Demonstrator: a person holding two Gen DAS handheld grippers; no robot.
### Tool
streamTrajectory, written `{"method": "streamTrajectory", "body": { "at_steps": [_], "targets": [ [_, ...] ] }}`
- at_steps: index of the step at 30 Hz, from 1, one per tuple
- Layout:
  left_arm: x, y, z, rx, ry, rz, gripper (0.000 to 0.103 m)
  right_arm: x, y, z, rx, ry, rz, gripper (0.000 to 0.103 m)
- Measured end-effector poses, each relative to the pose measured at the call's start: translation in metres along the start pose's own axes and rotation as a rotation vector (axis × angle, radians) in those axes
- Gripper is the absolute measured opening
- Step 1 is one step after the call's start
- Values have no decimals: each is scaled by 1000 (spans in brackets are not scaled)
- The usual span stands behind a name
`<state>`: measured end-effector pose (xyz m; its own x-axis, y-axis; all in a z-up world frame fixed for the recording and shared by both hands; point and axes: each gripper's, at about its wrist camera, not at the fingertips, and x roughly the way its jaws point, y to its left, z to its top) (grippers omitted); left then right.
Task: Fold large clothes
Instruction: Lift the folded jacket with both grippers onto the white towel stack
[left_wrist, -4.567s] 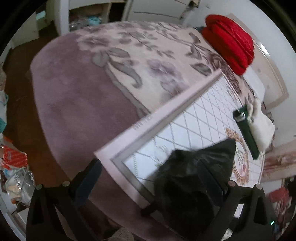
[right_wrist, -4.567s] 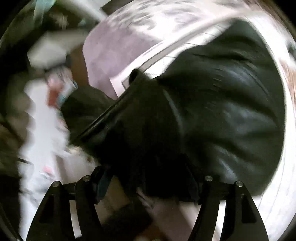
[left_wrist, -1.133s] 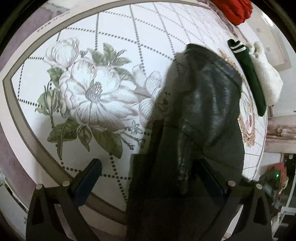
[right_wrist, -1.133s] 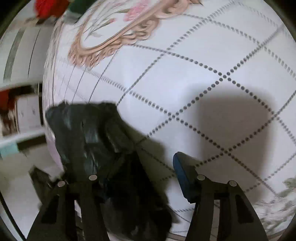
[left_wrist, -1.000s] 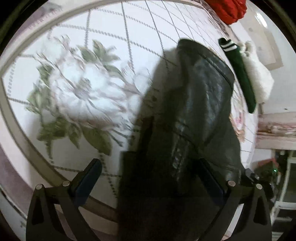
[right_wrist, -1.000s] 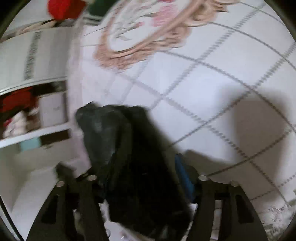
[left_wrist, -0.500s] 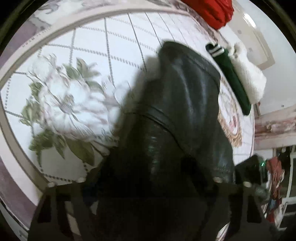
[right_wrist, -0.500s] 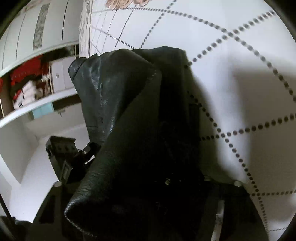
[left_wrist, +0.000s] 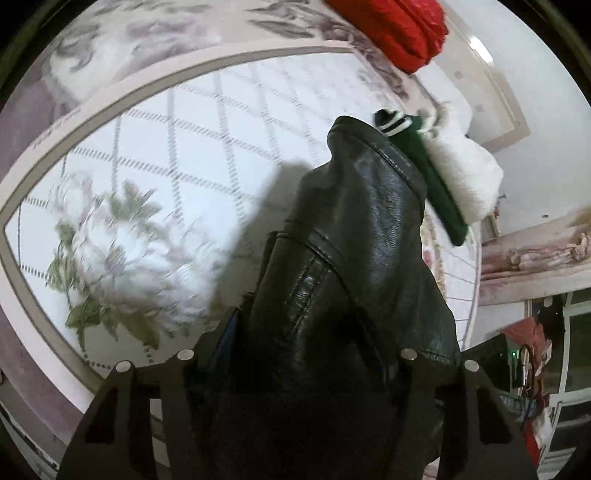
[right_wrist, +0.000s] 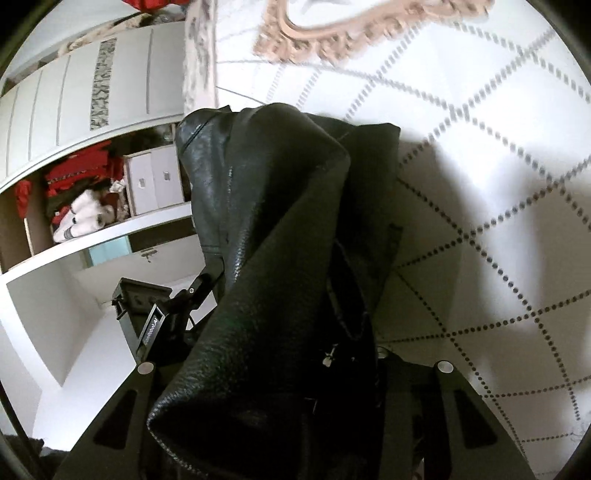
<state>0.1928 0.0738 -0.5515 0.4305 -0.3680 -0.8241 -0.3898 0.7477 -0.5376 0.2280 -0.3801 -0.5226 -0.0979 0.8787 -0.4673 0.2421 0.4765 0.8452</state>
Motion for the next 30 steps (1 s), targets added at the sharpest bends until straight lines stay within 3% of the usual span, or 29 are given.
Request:
{"method": "streamTrajectory", "body": {
  "at_steps": [8,14,19,22,26,30],
  "targets": [
    [-12,-93,55,106,-44,-59,57,-95,42,33,-63,-97,52,40],
    [6,-205,138,204,-66,-123,57,-187,94,91,-95,-219,81,40],
    [62,-301,227,320,-65,-177,57,-275,131,179,-132,-360,73,40],
    [104,-345,282,364,-51,-214,57,-302,155,245,-128,-422,55,40],
    [177,-380,336,399,-9,-246,57,-338,163,347,-99,-495,7,40],
    [264,-379,361,406,98,-198,59,-352,143,425,-33,-486,-119,41]
  ]
}}
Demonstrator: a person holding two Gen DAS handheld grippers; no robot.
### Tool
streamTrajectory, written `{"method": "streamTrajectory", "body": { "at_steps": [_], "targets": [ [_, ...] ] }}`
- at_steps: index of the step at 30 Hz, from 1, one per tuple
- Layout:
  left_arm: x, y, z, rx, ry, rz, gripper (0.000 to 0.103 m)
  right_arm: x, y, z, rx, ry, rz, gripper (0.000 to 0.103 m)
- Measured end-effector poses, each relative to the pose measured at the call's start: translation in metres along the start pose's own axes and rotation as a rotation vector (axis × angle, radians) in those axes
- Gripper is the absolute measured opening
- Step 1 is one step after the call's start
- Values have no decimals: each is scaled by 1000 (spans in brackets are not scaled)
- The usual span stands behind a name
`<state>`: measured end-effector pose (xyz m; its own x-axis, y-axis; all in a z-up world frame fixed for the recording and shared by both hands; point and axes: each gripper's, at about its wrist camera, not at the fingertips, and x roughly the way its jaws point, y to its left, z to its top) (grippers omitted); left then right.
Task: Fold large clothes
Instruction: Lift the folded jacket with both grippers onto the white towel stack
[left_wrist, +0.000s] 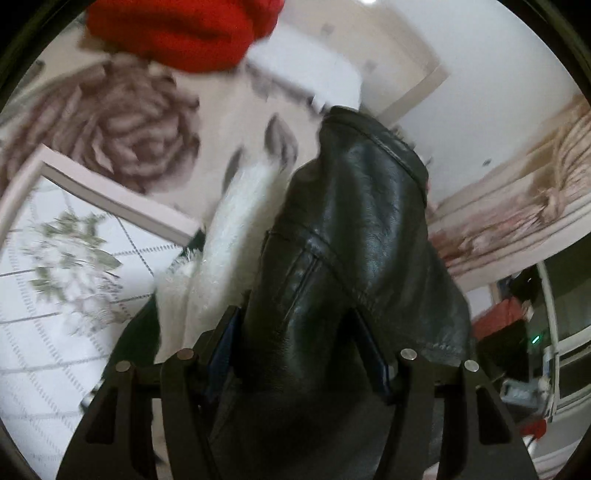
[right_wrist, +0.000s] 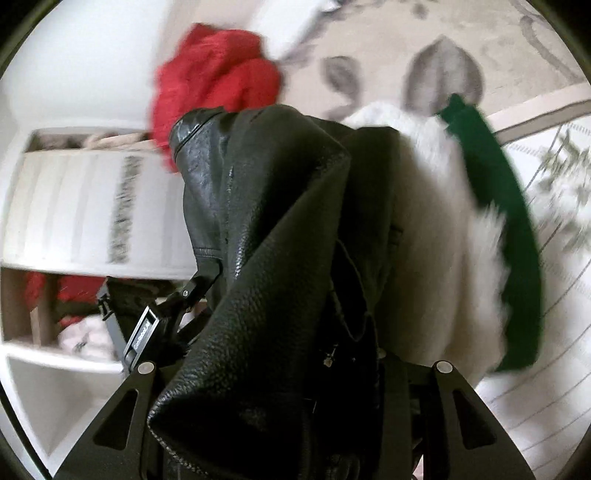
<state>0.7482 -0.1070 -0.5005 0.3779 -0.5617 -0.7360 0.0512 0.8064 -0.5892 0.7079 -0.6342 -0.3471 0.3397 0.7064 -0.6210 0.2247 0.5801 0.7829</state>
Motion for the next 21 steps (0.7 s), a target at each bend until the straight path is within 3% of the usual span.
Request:
{"method": "streamTrajectory", "body": {
  "at_steps": [4,7,9,10,11,12,14,16,18,21],
  "targets": [
    [9,3,2,38,19,16,64,16,-21,30,72,37,-68,47],
    [-8,-5,1,58,41,74,63,14,-9,30,22,55,-152,58],
    [-27,-17,-4,102,13,146,62,12,9,13,-46,38,-267,73],
    [-41,-24,-9,142,-17,218,62,8,16,8,-78,29,-340,77],
    [-51,-29,-13,164,-42,251,69,3,22,-2,-113,11,-417,85],
    [-60,-33,-19,183,-68,293,88,-4,35,-13,-161,-30,-519,92],
    [-82,-43,-33,215,-112,370,103,-10,46,-49,-232,-79,-669,100],
    [-101,-52,-47,234,-129,400,103,-20,68,-78,-295,-149,-820,103],
    [-124,-63,-62,252,-141,422,103,-29,85,-103,-334,-209,-914,103],
    [-156,-81,-77,280,-182,435,103,-55,113,-139,-344,-306,-974,103]
  ]
}}
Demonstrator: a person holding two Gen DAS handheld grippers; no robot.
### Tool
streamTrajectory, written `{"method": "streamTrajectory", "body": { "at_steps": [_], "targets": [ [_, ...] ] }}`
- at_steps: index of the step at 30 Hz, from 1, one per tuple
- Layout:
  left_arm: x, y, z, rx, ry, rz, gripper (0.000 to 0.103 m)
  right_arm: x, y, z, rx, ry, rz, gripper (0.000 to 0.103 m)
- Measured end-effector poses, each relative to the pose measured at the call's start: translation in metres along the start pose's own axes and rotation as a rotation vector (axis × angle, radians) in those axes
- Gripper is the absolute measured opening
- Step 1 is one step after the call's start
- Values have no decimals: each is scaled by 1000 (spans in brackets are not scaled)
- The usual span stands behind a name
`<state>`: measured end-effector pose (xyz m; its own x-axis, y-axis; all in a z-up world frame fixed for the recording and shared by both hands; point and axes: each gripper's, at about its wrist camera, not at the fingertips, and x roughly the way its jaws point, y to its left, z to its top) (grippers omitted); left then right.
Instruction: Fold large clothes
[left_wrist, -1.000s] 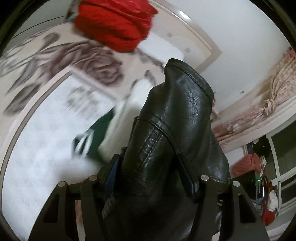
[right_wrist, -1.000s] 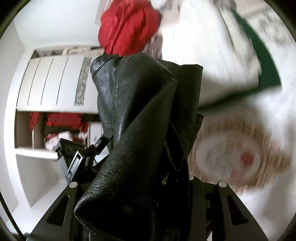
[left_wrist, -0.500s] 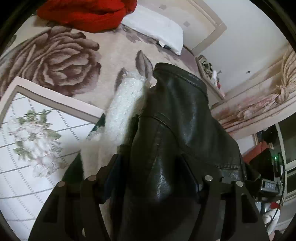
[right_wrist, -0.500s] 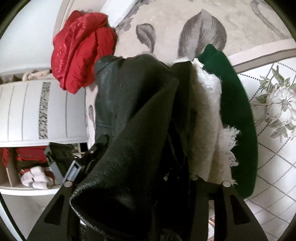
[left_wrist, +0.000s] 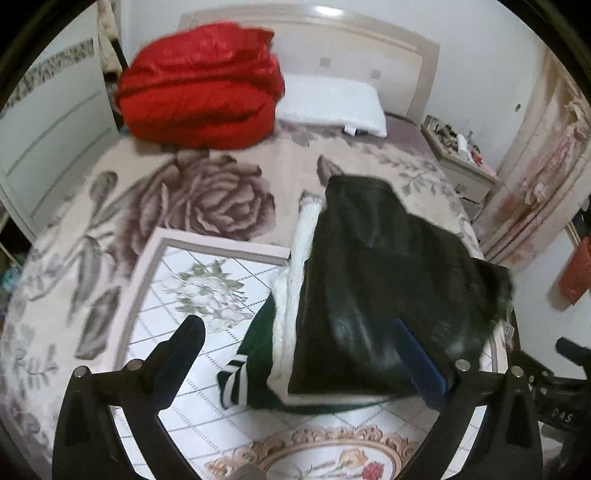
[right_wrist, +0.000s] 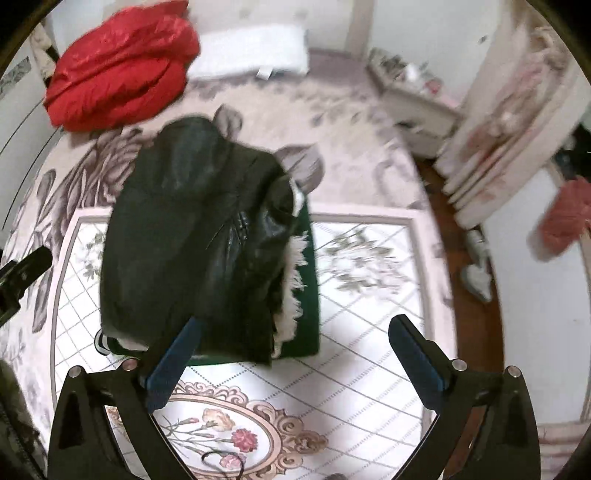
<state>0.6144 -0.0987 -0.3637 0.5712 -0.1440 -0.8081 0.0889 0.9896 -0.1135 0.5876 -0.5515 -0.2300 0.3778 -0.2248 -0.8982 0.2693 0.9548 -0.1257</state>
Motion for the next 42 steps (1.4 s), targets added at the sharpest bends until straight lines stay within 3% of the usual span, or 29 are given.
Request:
{"method": "streamTrajectory", "body": {
  "at_steps": [11,25,35,42],
  "targets": [
    [-161,-34,-21,64,-94,48,103,-193,-21,-59,52,-144,-93,103],
    [-361,-57,-80,78,-178,70,103,-429,-61,-170,86,-306,-73,103],
    [-453,-66,-108,83,-153,60,103,-557,-81,-235,63,-362,-49,103],
    [-490,-69,-121,95,-163,76,103,-610,-88,-253,45,-389,-33,103]
  ]
}}
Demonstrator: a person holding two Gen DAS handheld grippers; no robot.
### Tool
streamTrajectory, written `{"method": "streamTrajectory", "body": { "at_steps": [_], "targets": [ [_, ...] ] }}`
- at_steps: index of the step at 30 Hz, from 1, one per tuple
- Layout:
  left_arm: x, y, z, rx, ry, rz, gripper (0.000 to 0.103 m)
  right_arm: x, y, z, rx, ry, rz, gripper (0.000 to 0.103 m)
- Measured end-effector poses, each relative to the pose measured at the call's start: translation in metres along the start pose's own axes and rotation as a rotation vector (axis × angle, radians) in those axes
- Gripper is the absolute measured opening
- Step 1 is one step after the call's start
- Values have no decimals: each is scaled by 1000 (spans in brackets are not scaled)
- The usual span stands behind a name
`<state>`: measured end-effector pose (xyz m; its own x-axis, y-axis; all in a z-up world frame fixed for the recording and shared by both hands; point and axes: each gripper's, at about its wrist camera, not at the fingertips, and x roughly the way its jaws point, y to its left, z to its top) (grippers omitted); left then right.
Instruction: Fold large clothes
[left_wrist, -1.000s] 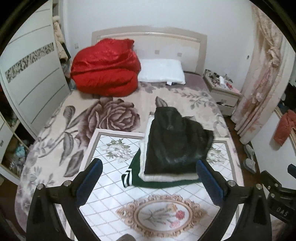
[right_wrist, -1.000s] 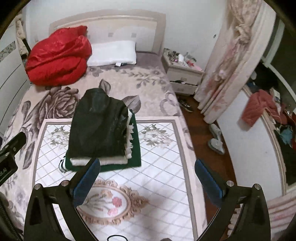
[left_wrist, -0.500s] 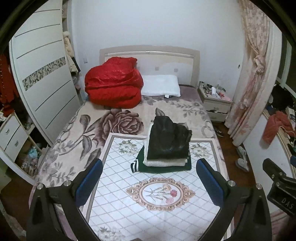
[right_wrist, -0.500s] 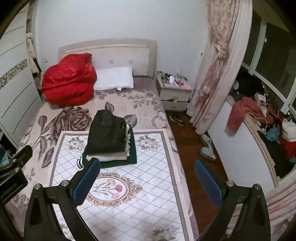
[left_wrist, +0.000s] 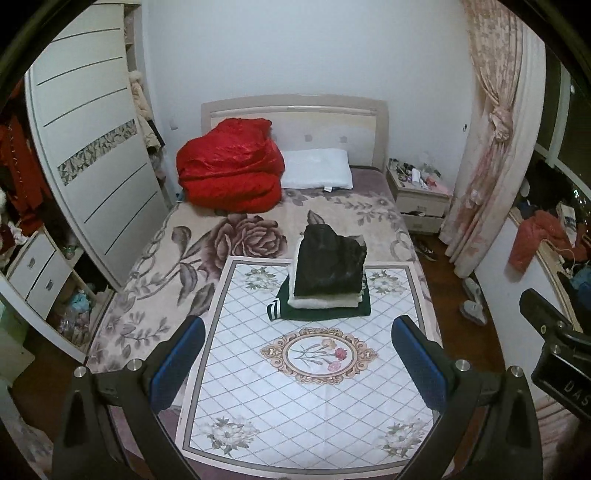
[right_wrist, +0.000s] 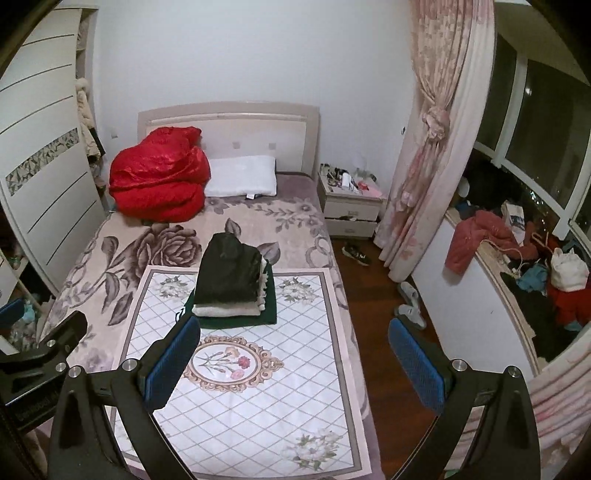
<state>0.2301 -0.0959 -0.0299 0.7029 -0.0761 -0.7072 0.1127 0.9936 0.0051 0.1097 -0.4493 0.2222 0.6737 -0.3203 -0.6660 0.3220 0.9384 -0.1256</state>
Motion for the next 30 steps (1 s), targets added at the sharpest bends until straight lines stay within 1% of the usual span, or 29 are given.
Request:
{"method": "streamTrajectory", "body": {
  "at_steps": [5,7,14,21,30],
  "targets": [
    [-18,5,-4,-20,-14,5,103,-25,-7,1,5,-15,16,103],
    [-23,6,-5,-24,-22,6,103,-29,-8,2,0,-22,15,103],
    [-34,7,-9,-22,-44,21,103,-40,-9,5,-6,-40,28,103],
    [-44,11,-11,-34,-64,22,103,-47,-6,1,-15,-34,32,103],
    [-47,16,-13,-40,-62,27,103,-57,3,7,-31,-45,58,103]
  ]
}}
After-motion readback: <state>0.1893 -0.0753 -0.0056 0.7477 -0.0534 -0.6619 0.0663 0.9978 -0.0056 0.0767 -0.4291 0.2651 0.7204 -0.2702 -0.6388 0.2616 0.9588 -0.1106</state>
